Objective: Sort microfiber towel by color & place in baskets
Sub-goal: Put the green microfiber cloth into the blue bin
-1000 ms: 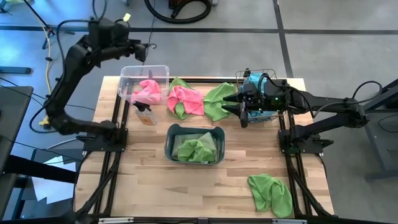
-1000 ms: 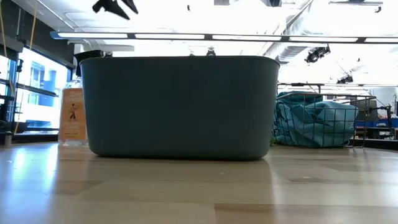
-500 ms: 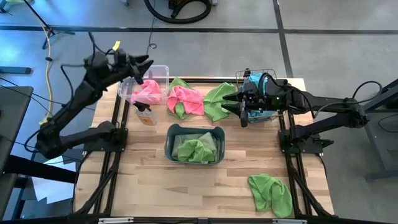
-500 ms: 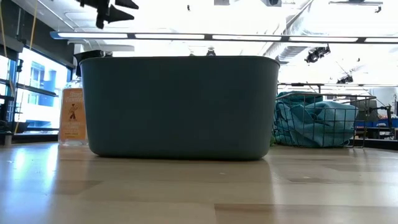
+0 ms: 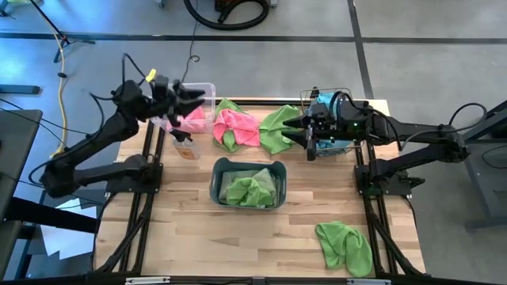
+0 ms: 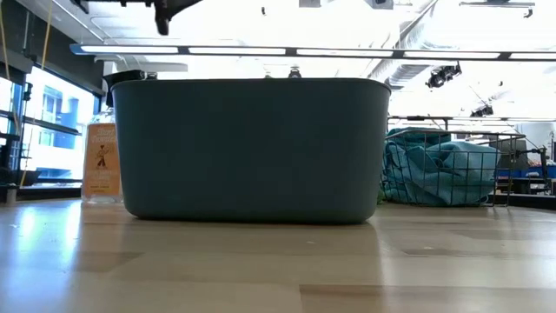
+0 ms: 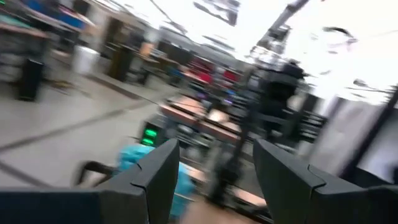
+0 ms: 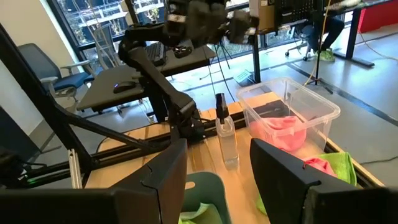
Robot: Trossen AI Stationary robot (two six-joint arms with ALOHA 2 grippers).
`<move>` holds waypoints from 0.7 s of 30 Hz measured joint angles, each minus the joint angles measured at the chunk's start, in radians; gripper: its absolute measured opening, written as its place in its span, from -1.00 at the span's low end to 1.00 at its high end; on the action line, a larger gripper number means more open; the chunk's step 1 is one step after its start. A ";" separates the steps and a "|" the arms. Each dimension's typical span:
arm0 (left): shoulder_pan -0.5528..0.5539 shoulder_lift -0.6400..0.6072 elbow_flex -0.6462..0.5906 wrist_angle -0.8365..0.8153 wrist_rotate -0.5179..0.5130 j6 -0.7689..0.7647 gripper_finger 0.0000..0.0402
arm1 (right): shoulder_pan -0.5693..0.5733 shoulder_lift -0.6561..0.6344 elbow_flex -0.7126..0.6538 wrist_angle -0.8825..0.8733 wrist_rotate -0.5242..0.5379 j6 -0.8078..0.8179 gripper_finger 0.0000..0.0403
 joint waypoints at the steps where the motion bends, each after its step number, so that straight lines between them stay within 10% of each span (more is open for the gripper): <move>1: -0.037 0.000 0.000 0.000 -0.006 -0.005 -0.04 | 0.000 0.000 0.000 0.003 0.000 -0.008 -0.14; 21: -0.898 0.049 0.002 0.005 -0.723 0.447 -0.04 | 0.000 0.000 0.000 0.157 -0.044 -0.016 -0.14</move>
